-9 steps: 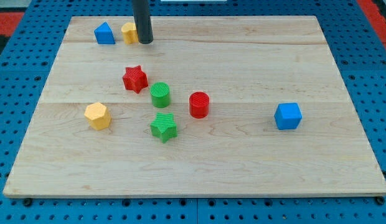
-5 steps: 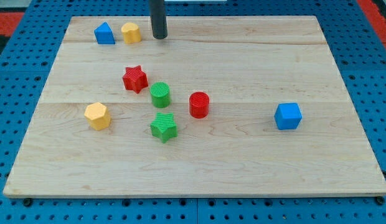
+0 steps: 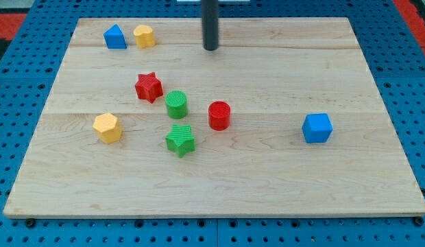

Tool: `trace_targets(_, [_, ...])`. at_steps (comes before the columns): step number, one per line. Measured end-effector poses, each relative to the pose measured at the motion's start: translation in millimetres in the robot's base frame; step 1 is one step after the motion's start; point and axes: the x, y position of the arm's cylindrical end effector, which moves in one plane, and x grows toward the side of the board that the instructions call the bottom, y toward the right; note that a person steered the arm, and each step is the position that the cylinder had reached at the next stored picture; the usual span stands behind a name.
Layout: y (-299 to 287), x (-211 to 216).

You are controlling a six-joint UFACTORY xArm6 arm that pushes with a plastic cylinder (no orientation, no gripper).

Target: Push the blue cube above the red circle

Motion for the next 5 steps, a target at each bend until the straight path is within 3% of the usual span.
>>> trace_targets(1, [17, 30])
trace_targets(2, [50, 32])
trace_targets(5, [251, 144])
